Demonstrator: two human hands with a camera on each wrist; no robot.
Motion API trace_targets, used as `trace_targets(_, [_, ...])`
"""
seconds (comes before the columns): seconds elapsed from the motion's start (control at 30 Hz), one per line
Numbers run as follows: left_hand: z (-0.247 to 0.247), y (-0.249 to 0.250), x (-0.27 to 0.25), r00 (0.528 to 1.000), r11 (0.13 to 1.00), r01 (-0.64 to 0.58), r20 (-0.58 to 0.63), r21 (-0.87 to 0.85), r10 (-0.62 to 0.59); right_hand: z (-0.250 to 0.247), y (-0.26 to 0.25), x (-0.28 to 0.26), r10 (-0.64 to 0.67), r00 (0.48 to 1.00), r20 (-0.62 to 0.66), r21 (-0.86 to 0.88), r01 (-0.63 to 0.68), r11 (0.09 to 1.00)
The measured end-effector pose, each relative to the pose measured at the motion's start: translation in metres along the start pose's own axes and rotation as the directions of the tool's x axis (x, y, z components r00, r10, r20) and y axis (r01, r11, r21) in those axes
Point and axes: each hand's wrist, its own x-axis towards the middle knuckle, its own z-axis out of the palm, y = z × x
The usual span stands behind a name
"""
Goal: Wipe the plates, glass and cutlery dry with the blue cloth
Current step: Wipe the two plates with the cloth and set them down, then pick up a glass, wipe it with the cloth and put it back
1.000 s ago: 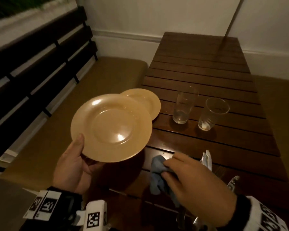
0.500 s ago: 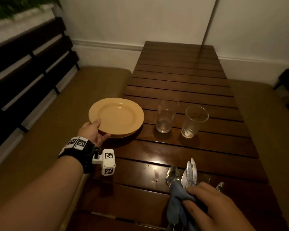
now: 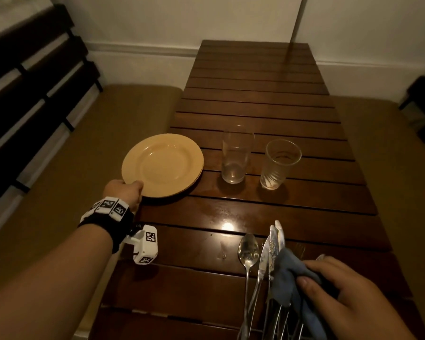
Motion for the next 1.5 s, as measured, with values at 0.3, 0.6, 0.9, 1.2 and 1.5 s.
trace_targets(0.3, [0.000,-0.040,-0.096,0.983,0.987,0.106,0.165,-0.124,-0.084,-0.004,0.023,-0.005,0.066,0.998,-0.013,0.151,-0.064,0.986])
trace_targets(0.6, [-0.025,0.066,-0.151,0.844,0.777,-0.532,0.131,0.337,0.520,-0.035,0.026,-0.001,0.180,0.984,0.003,0.707,-0.130,0.695])
trace_targets(0.9, [0.087,0.190,-0.108,0.577,0.403,-0.812,0.689,0.423,0.439,-0.035,0.031,0.001,0.198,0.980,0.030,0.867,-0.124,0.482])
trace_targets(1.2, [0.085,0.171,-0.096,0.601,0.482,-0.795,0.577,0.367,0.553,-0.024,0.016,0.011,0.221,0.975,0.010,0.904,-0.104,0.415])
trace_targets(1.5, [-0.037,0.096,-0.166,0.584,0.765,-0.628,0.563,-0.144,0.585,0.000,-0.081,0.066,-0.298,0.849,-0.437,0.146,0.393,0.908])
